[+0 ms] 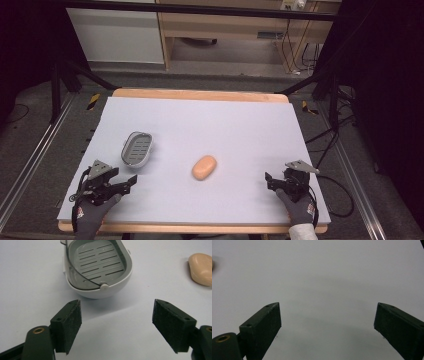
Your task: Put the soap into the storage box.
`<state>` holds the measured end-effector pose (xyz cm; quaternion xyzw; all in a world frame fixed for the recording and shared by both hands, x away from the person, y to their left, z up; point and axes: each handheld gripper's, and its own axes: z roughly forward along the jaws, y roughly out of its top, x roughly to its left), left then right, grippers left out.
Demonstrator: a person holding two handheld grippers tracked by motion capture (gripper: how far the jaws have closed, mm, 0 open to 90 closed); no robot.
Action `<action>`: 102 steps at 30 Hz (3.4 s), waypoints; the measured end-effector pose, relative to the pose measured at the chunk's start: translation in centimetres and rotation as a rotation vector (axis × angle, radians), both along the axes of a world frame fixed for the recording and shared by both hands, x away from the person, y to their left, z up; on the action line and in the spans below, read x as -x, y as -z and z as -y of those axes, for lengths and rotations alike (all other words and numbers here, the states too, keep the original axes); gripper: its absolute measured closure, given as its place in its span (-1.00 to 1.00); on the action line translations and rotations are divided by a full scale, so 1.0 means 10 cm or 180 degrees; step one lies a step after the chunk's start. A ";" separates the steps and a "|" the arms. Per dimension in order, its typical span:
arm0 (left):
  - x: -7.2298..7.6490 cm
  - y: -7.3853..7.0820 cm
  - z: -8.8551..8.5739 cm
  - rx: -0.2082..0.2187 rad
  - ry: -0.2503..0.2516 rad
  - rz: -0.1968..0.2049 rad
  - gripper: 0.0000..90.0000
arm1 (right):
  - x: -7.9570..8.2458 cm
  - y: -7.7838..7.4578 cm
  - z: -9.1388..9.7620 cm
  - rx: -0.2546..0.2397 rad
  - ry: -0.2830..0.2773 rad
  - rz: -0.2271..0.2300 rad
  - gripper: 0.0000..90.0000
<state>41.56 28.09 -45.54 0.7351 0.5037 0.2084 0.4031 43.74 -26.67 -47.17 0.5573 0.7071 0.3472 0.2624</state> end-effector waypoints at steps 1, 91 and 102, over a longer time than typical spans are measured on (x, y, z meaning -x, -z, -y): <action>0.00 -0.01 0.04 0.0034 0.0023 -0.0002 -0.49 | 0.00 0.00 0.00 0.0011 0.0005 0.0006 -0.83; -0.54 -0.43 1.71 -0.0054 0.0849 0.0094 -0.47 | -0.01 -0.04 -0.09 -0.0012 -0.0024 -0.0039 -0.86; -0.60 -0.32 1.84 -0.0188 0.0919 0.0013 -0.46 | -0.01 -0.04 -0.09 -0.0006 -0.0041 -0.0048 -0.86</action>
